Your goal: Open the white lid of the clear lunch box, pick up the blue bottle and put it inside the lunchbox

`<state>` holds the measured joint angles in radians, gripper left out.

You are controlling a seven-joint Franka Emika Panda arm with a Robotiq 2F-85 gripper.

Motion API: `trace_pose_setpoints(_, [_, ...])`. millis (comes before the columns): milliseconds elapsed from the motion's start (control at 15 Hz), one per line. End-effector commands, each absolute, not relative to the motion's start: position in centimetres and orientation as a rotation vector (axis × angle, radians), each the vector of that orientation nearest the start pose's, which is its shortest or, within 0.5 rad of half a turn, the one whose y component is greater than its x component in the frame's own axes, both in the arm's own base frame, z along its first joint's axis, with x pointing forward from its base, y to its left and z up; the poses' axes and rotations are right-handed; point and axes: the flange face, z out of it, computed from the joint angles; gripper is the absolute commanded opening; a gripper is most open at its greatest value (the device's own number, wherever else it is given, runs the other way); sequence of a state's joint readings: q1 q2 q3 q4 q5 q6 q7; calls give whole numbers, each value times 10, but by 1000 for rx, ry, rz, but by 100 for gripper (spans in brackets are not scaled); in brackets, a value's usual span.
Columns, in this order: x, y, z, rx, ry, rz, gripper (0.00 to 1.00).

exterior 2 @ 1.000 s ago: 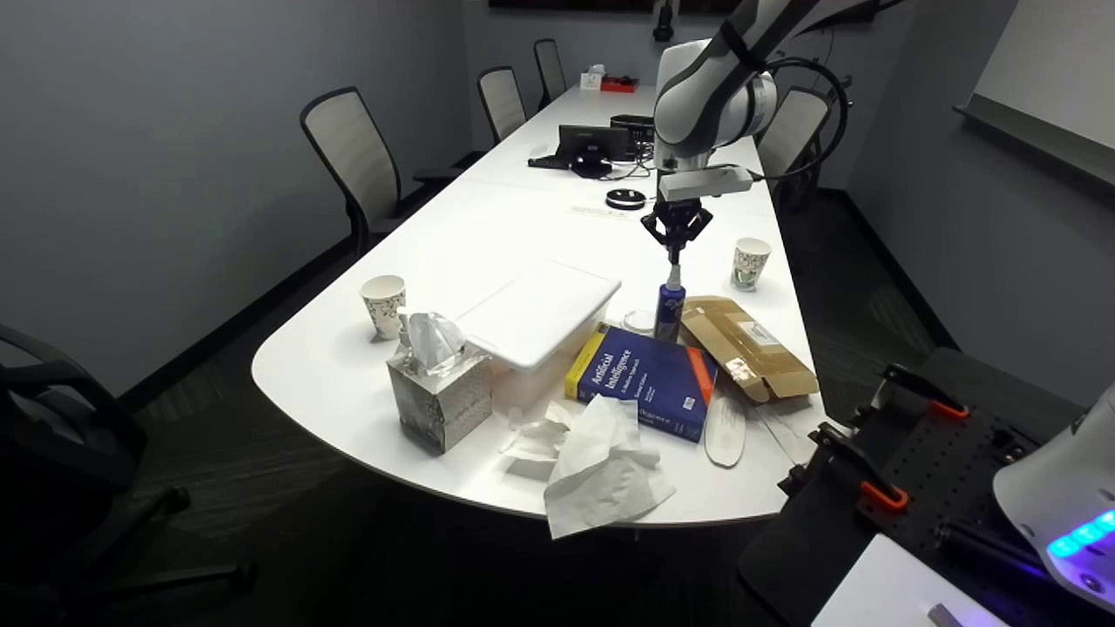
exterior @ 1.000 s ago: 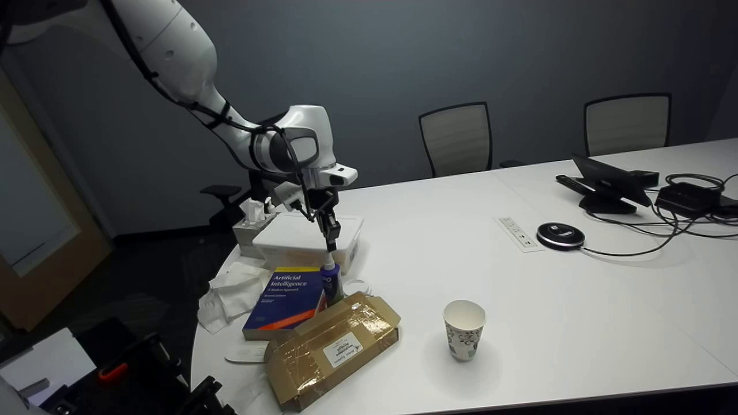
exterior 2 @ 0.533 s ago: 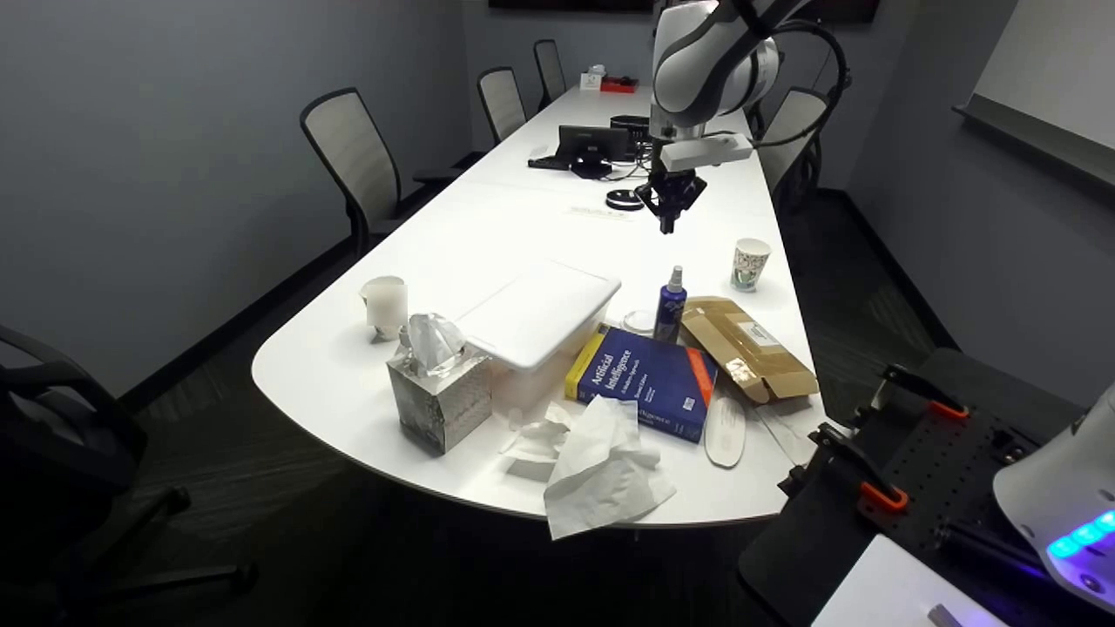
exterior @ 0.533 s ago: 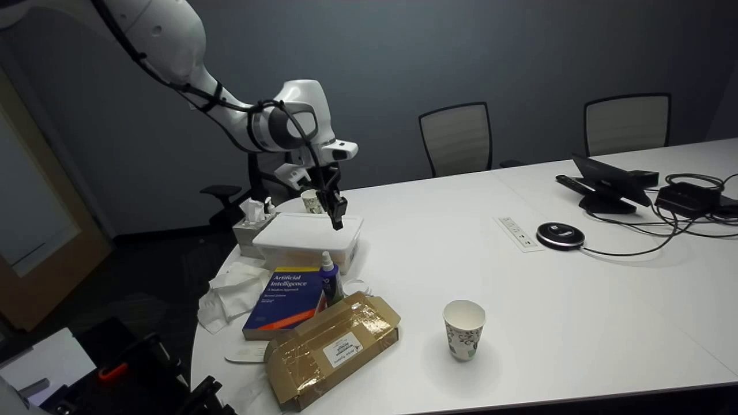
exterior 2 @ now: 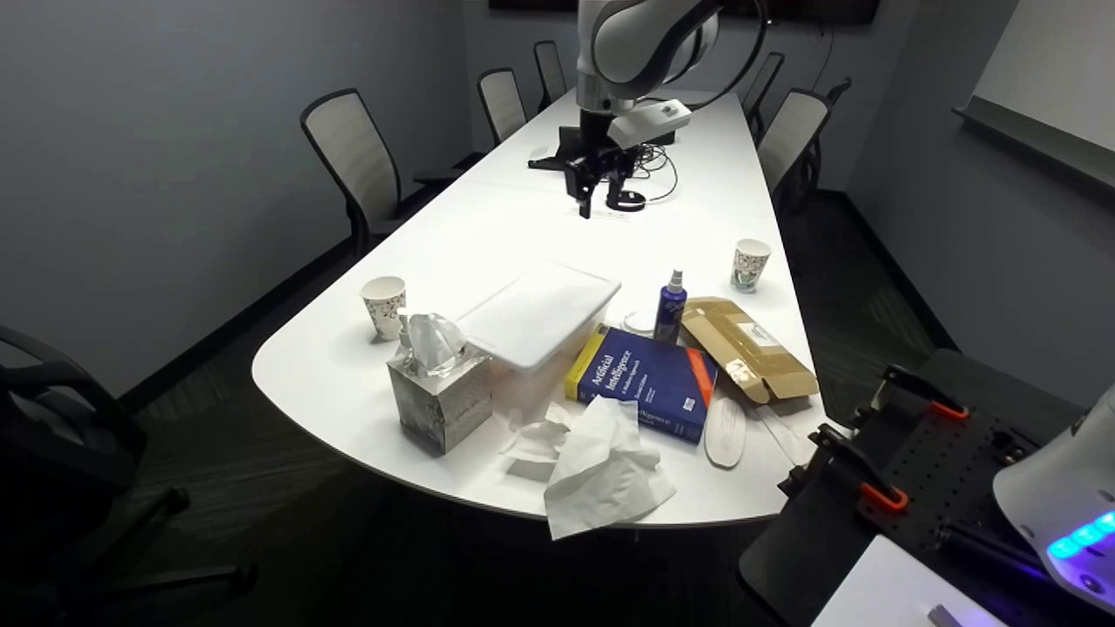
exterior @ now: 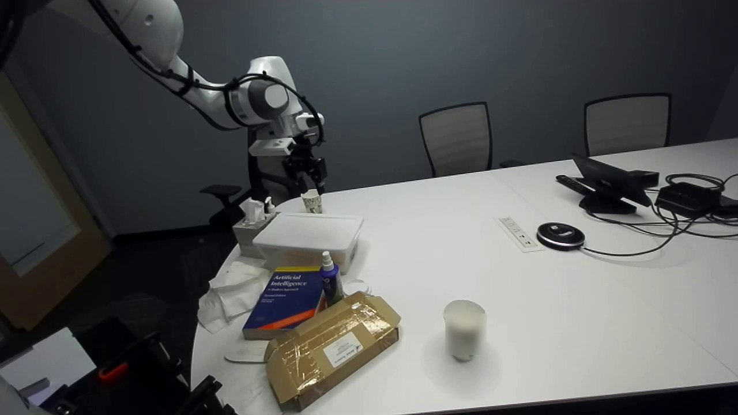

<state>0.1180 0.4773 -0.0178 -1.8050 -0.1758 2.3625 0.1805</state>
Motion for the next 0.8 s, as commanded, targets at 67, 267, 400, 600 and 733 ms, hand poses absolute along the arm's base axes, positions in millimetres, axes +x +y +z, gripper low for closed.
trace_pose_setpoints(67, [673,150,284,-3177,-481,-159,100])
trace_pose_setpoints(267, [678,172,279,-3068,-701,-130,100])
trace_pose_setpoints(400, [669,178,274,-3099,-647,-156,100])
trace_pose_setpoints(600, [675,174,273,-3089,-677,-154,100])
trace_pose_setpoints(733, [676,169,274,-3090,-673,-153,100])
